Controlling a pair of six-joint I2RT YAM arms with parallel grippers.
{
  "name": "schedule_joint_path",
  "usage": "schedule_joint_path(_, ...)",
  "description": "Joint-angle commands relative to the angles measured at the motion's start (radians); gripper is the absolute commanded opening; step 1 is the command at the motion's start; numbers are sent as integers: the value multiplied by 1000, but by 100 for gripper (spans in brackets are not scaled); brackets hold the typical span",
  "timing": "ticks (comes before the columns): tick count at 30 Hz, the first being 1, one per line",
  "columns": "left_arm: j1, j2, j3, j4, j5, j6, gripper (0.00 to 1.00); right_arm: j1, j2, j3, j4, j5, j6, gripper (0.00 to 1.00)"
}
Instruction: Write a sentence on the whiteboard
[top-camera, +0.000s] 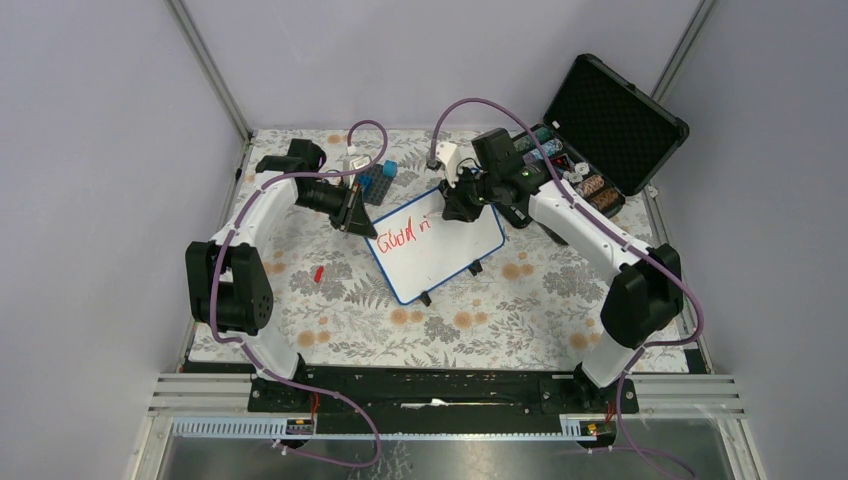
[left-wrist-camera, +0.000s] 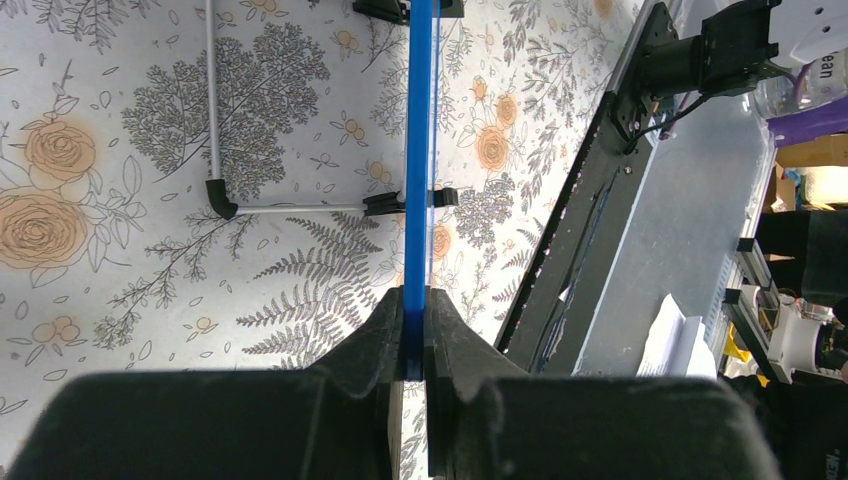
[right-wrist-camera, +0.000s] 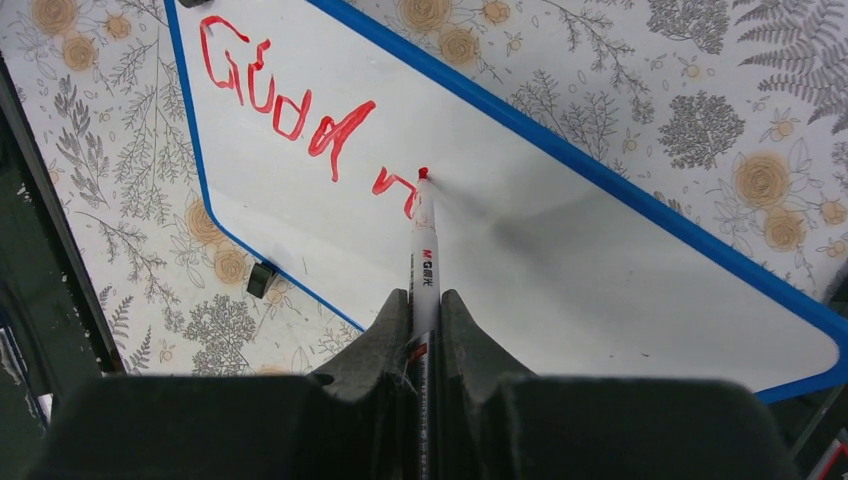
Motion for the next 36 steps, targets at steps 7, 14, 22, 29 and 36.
schedule_joint_path(7,-15,-9,8,3,11,18,0,10,2,-5,9,4,-6,0)
schedule_joint_path(14,-15,-11,11,3,4,15,0,10,-38,28,-3,-17,11,0)
schedule_joint_path(22,-15,-17,13,3,-5,12,0,-9,-76,16,-34,-80,12,0)
schedule_joint_path(29,-15,-16,15,4,-30,11,0,-49,-81,-4,-32,-134,8,0)
schedule_joint_path(36,-15,-25,-1,39,-63,-18,0,-65,-79,-37,-1,-136,22,0)
